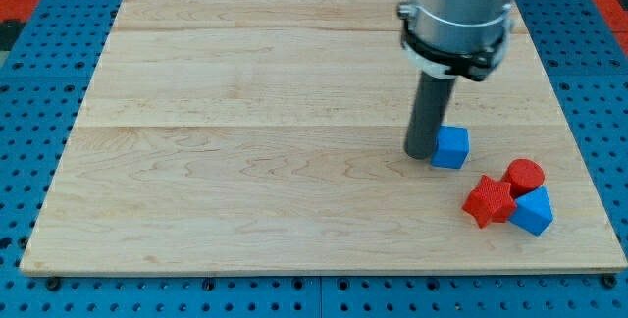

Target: Push the blue cube to the group of blocks

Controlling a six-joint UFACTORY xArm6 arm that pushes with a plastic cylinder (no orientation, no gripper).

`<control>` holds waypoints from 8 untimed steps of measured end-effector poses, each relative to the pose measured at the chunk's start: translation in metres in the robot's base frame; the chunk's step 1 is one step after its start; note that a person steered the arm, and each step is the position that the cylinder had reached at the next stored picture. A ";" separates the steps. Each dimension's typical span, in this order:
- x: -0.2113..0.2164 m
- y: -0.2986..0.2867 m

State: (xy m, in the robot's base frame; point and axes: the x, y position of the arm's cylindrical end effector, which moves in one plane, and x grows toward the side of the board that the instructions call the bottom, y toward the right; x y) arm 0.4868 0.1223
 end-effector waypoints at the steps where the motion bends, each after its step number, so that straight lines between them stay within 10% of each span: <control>1: 0.000 -0.001; 3: -0.051 -0.039; 8: -0.022 0.010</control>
